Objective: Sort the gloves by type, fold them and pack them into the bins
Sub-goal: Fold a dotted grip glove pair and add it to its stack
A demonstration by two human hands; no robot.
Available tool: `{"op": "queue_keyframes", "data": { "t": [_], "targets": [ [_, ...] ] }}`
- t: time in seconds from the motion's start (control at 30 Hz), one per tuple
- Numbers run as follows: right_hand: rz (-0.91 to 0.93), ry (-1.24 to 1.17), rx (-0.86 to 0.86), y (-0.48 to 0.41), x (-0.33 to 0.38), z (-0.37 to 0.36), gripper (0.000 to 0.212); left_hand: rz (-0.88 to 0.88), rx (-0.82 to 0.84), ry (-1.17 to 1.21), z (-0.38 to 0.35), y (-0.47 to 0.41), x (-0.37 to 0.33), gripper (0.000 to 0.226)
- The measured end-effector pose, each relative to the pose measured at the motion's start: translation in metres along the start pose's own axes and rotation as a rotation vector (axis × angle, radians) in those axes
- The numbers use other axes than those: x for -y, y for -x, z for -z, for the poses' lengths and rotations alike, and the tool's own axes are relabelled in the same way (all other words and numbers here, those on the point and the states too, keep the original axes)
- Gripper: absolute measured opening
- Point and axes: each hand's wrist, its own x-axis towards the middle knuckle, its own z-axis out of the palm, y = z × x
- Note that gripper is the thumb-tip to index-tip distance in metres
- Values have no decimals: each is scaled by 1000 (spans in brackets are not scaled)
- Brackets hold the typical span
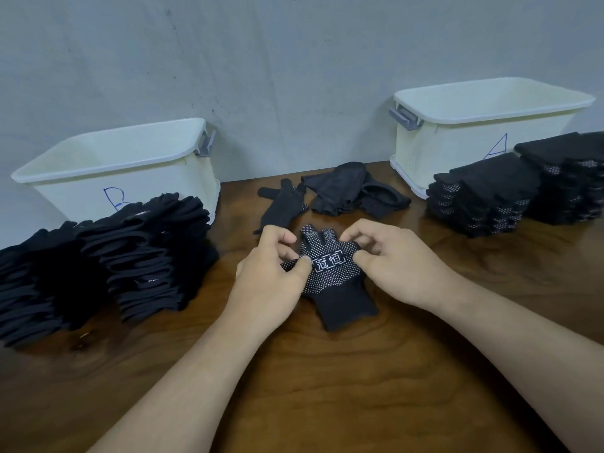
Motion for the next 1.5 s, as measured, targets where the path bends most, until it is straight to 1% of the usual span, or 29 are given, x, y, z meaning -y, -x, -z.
{"op": "queue_keyframes", "data": {
  "t": [0.1, 0.17, 0.23, 0.3, 0.43, 0.53, 0.57, 0.63, 0.7, 0.73, 0.8, 0.87, 0.9, 0.97, 1.07, 1.13, 1.17, 1.27, 1.33, 1.37, 1.43, 1.5],
  "targets": [
    [0, -73, 32, -1, 0, -3, 37, -50, -1, -55, -1, 0, -1, 24],
    [-31, -198, 9, -5, -3, -6, 35, -79, 6, -92, -2, 1, -1, 27],
    [-55, -265, -50, -6, -5, -7, 29, -91, 11, -110, -2, 2, 0, 31],
    [-48, -228, -94, -5, -6, -6, 26, -102, 31, -124, -1, 2, -1, 35],
    [4, -7, -156, -2, -6, -5, 36, -159, 103, -247, -1, 2, -4, 40],
    [19, 324, -85, 2, -3, -5, 49, -153, 177, -328, 0, 2, -4, 48],
    [36, 353, -66, 2, -2, -4, 50, -153, 203, -341, 0, 3, -4, 52],
    [145, 323, -39, 3, -1, -2, 56, -153, 243, -317, 1, 5, -5, 65],
    [255, 289, 54, 4, -2, -4, 62, -147, 255, -273, 2, 6, -6, 76],
    [282, 299, 119, 4, -3, -7, 61, -147, 250, -258, 2, 6, -5, 79],
    [269, 413, 228, 6, -5, -10, 55, -145, 213, -207, 1, 4, -4, 83],
    [210, 538, 331, 8, -4, -9, 56, -122, 164, -113, 1, 2, -1, 84],
    [198, 571, 368, 9, -2, -7, 58, -109, 142, -65, 0, 1, 0, 83],
    [202, 596, 376, 12, 0, -5, 60, -83, 112, 21, -1, 0, 1, 77],
    [249, 610, 275, 13, 4, -2, 61, -82, 11, 99, -2, 1, -1, 56],
    [282, 634, 207, 15, 7, 0, 61, -140, -88, 38, -2, 2, 0, 47],
    [292, 647, 180, 16, 9, 1, 60, -180, -104, -14, -2, 3, 0, 43],
    [287, 600, 77, 16, 13, 2, 53, -245, -23, -120, -2, 5, 0, 25],
    [297, 519, 46, 14, 10, 0, 58, -251, 62, -216, -2, 5, 0, 17],
    [313, 504, 84, 13, 8, -2, 65, -256, 92, -277, -3, 5, 1, 18],
    [314, 537, 241, 12, 5, -8, 80, -263, 117, -378, -3, 6, 4, 26],
    [238, 585, 377, 12, 0, -11, 87, -242, 124, -426, -1, 5, 7, 34]
  ]
}}
